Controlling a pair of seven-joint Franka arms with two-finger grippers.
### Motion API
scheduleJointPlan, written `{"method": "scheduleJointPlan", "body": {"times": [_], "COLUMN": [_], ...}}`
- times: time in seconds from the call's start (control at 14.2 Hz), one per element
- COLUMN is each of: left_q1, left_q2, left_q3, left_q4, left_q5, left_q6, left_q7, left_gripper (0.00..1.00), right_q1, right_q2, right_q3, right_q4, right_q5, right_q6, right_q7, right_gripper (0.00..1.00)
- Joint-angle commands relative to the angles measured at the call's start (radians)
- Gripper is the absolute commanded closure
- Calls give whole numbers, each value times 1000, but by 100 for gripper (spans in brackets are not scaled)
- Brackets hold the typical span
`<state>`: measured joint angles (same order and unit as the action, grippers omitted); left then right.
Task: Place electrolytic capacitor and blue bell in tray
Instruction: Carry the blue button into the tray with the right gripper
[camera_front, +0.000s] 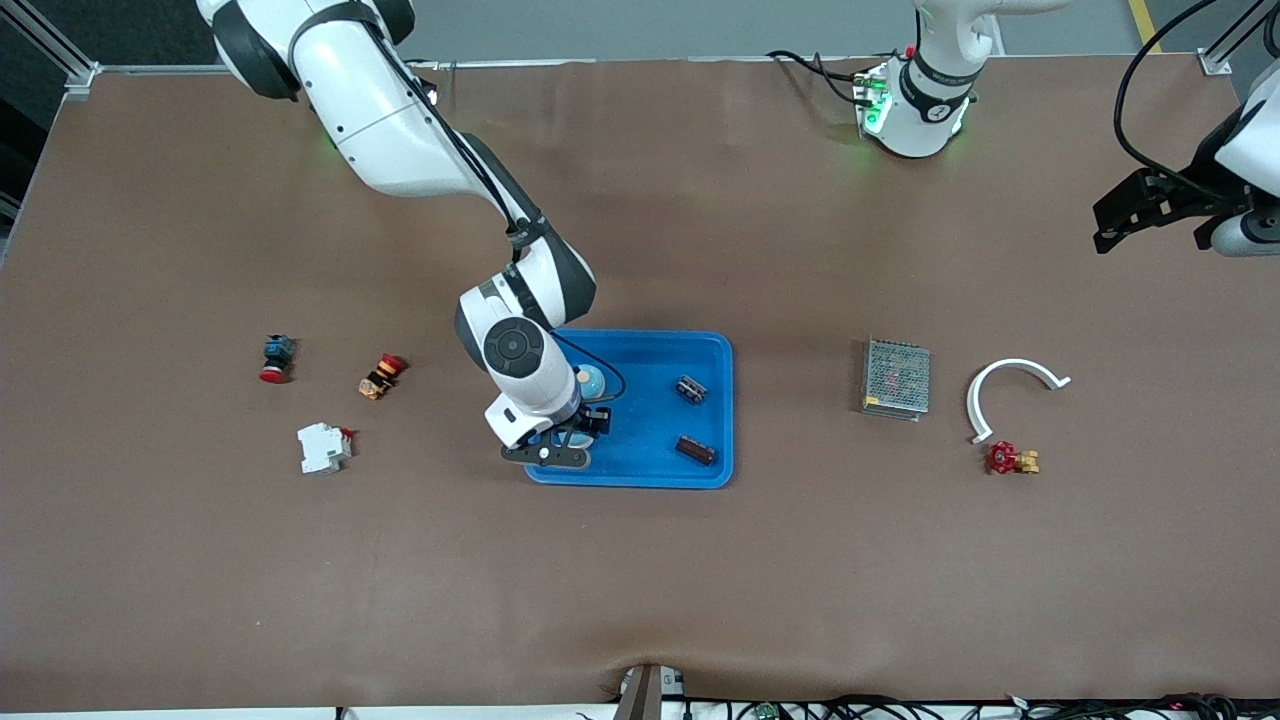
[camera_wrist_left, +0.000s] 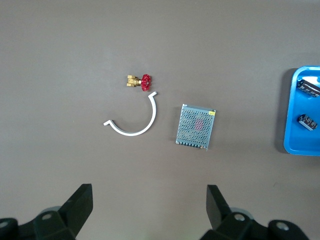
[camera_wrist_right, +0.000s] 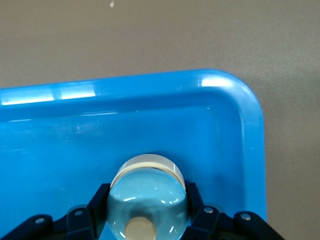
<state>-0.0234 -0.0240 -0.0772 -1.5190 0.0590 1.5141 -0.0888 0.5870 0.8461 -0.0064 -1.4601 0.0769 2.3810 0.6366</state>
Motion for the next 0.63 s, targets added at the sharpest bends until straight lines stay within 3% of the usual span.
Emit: {"method": "scheduleJointPlan", "body": {"times": [0.0,0.07,0.14,0.21,0.28,0.56], "left_q1": [5,5,3,3,3,3], "left_q2": [1,2,6,6,6,1], "left_q3": [-3,-3,-3,-4,-4,-6], "left_q4": [11,13,14,14,14,16], "left_q5": [-16,-16,-16,-16,-16,-16], "left_q6": [5,5,6,6,6,6], "left_q7": [-2,4,3,3,3,11], "left_gripper": [0,0,0,0,0,0], "right_q1": [13,13,11,10,8,11], "right_q2": [22,22,22,22,22,-18], "right_q3": [-10,-10,-10,-10,-10,-12], "right_q4": [27,27,27,27,27,32], "right_q5": [1,1,3,4,7,0], "right_q6": [-3,-3,-3,-2,-3,-23], "right_q7": [-24,-26,-26,-25,-24,-66], "right_gripper": [67,67,59,23,0,0]}}
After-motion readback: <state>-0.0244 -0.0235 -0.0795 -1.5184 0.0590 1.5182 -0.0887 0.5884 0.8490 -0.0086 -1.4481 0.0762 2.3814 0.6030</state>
